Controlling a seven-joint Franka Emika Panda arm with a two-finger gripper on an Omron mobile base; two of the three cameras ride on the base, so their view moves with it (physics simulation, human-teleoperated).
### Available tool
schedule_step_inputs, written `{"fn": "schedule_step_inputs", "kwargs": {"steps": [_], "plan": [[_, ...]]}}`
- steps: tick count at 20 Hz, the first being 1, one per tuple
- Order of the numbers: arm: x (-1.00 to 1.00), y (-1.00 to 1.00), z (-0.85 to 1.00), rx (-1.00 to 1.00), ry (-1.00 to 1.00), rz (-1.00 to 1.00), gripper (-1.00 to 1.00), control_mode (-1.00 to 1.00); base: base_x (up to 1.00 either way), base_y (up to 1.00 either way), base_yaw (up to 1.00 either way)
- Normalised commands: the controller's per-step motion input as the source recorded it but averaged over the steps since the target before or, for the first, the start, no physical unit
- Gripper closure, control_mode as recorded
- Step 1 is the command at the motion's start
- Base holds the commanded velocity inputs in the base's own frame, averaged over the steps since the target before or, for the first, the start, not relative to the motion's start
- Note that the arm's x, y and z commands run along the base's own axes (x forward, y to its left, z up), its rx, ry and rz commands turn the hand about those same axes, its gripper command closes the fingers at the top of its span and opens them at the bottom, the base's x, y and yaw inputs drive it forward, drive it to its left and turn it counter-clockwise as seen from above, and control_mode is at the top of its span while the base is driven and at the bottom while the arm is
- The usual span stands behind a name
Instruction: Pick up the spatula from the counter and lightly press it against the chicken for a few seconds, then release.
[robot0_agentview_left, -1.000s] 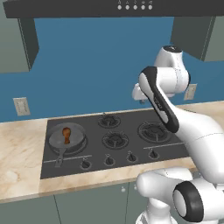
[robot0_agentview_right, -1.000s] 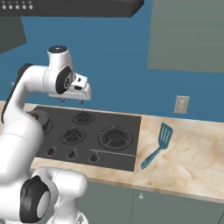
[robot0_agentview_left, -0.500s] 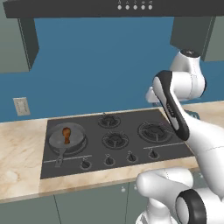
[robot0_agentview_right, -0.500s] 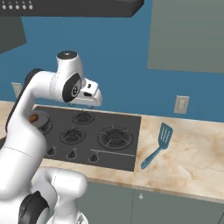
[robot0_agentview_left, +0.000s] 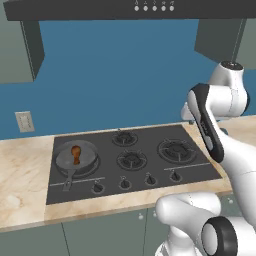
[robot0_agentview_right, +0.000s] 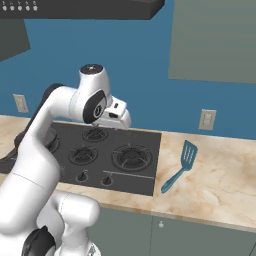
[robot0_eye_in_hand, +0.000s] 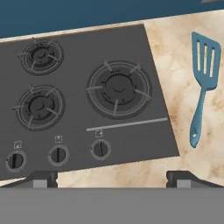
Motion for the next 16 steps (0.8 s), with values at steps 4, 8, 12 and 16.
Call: {"fn": "schedule_step_inputs", "kwargs": {"steps": [4, 8, 12, 16], "plan": [[-0.11, -0.4, -0.34, -0.02, 0.0, -0.06, -1.0, -1.0, 0.0, 0.0, 0.0], [-0.01, -0.35, -0.29, -0.06, 0.0, -0.06, -1.0, -1.0, 0.0, 0.0, 0.0], [0.0, -0.38, -0.12, -0.03, 0.02, -0.06, -1.0, -1.0, 0.0, 0.0, 0.0], [0.0, -0.44, -0.11, -0.01, 0.03, -0.06, -1.0, -1.0, 0.0, 0.0, 0.0]]}}
